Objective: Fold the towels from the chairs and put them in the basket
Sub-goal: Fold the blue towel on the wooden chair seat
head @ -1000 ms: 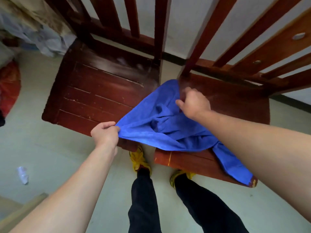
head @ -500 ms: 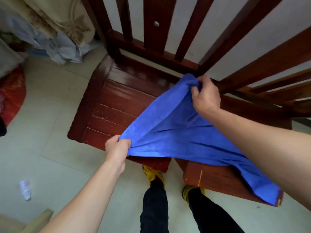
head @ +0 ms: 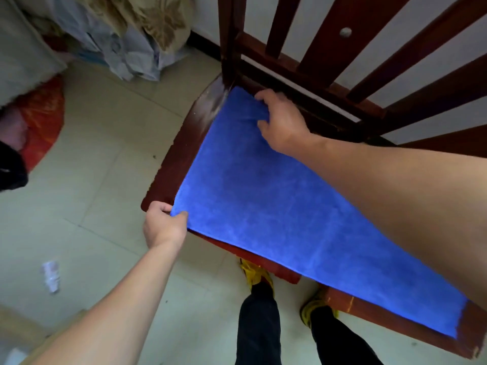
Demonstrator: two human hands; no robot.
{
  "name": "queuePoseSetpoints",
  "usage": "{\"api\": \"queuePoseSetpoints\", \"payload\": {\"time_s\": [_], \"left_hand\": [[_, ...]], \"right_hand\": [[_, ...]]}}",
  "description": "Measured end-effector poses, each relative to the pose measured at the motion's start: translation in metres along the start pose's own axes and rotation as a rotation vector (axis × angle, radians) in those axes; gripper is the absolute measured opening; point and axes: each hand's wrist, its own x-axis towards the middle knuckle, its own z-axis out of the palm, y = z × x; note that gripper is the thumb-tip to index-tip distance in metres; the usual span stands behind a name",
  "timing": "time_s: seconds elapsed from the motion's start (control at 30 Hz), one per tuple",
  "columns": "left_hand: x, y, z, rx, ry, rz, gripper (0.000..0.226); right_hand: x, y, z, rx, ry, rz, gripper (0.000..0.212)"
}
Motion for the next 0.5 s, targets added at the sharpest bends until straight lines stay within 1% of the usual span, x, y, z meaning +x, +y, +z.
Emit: {"api": "queuePoseSetpoints", "payload": {"time_s": [0.1, 0.2, 0.27, 0.33, 0.43, 0.5], "left_hand": [[-0.006, 0.009, -0.001, 0.199, 0.032, 0.208, 0.03], [-0.03, 0.027, 0.005, 0.345, 0.005, 0.432, 0.034], [-0.052, 0.04, 0.012, 0.379, -0.09, 0.529, 0.03], [-0.077, 0.054, 0.023, 0.391, -0.227, 0.59, 0.026], [-0.119, 0.07, 0.043, 0.428, -0.416, 0.629, 0.023], [-0.152, 0.077, 0.059, 0.45, -0.505, 0.666, 0.023]], "right_hand": [[-0.017, 0.008, 0.01, -0.16, -0.03, -0.003, 0.057], [-0.053, 0.03, 0.012, -0.272, -0.117, 0.039, 0.057], [-0.084, 0.048, 0.008, -0.284, -0.148, 0.098, 0.055], [-0.118, 0.071, -0.002, -0.252, -0.127, 0.188, 0.054], [-0.172, 0.112, -0.023, -0.188, -0.103, 0.357, 0.053], [-0.21, 0.144, -0.04, -0.166, -0.09, 0.485, 0.05]]}}
